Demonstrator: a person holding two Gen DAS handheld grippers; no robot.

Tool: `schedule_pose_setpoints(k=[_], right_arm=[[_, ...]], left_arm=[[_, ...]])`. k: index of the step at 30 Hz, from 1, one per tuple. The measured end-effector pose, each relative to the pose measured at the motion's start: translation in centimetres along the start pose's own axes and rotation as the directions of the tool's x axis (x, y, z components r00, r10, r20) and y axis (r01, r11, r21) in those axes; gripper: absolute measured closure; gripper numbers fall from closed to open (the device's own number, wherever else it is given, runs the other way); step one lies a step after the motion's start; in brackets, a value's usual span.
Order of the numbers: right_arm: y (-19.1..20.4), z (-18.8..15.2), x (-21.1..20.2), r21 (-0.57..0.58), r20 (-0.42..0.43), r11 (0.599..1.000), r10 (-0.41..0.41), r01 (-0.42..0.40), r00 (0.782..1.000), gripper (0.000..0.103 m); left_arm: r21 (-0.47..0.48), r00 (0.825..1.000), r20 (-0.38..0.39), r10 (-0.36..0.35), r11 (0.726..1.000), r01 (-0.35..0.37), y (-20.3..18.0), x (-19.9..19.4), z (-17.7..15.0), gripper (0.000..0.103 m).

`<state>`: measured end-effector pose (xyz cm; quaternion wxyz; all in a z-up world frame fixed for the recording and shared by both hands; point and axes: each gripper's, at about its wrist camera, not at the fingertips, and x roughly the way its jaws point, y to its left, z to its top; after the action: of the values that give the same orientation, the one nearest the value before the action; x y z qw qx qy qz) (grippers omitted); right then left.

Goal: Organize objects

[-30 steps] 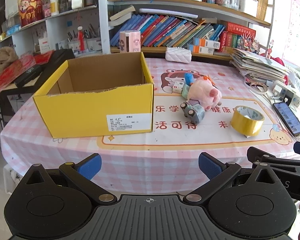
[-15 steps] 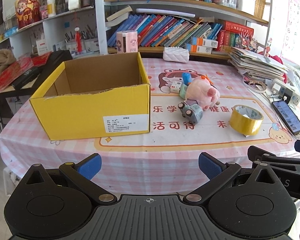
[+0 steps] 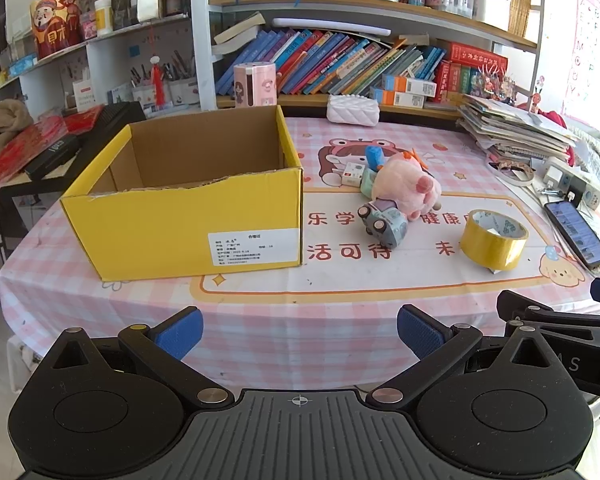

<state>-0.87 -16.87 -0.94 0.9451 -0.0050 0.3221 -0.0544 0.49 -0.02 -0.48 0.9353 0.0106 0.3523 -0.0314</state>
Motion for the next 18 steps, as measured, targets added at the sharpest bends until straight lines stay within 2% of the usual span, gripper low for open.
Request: schedule_pose_setpoints(k=[18], right_arm=[[-0.32, -0.09, 0.48, -0.014, -0.001, 1.0, -0.012, 0.012, 1.0, 0.003]], left_arm=[[0.013, 0.999, 0.026, -0.022, 1.0, 0.022, -0.01, 0.07, -0.29, 0.0]])
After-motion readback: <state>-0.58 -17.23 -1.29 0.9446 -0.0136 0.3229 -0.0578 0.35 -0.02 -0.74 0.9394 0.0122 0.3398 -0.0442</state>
